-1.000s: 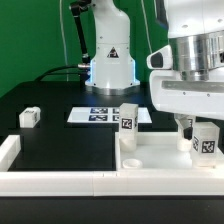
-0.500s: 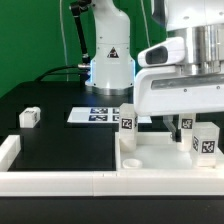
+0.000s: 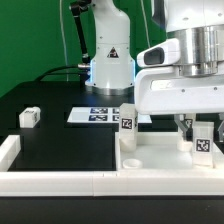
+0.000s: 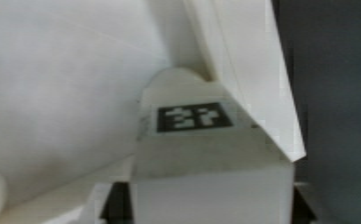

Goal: Assemble square table

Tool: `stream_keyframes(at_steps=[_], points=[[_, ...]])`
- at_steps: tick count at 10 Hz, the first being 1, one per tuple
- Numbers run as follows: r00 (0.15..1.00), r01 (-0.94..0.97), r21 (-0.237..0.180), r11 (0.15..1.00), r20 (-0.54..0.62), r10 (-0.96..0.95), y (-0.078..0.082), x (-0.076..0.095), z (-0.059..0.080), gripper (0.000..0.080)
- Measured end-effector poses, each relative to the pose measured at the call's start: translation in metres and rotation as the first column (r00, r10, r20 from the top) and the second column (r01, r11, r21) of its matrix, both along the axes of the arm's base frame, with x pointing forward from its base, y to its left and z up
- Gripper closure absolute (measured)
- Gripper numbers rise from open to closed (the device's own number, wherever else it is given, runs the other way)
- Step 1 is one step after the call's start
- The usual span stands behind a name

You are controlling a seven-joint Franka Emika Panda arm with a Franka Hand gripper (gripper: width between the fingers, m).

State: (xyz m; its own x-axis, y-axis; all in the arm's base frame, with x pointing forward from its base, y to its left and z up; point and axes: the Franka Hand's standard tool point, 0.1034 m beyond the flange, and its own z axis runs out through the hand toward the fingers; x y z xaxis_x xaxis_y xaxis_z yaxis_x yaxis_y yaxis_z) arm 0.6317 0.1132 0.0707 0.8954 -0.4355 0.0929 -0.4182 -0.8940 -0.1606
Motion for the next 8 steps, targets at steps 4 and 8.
stream_keyframes(at_steps=[4, 8], points=[[0.825, 0.554, 0.033, 0.832, -0.152, -0.544, -0.0044, 0.0004, -0.0017, 0.0508], [0.416, 0.903, 0.009, 0.429, -0.27, -0.869, -0.0044, -0.0023, -0.0028, 0.0508]])
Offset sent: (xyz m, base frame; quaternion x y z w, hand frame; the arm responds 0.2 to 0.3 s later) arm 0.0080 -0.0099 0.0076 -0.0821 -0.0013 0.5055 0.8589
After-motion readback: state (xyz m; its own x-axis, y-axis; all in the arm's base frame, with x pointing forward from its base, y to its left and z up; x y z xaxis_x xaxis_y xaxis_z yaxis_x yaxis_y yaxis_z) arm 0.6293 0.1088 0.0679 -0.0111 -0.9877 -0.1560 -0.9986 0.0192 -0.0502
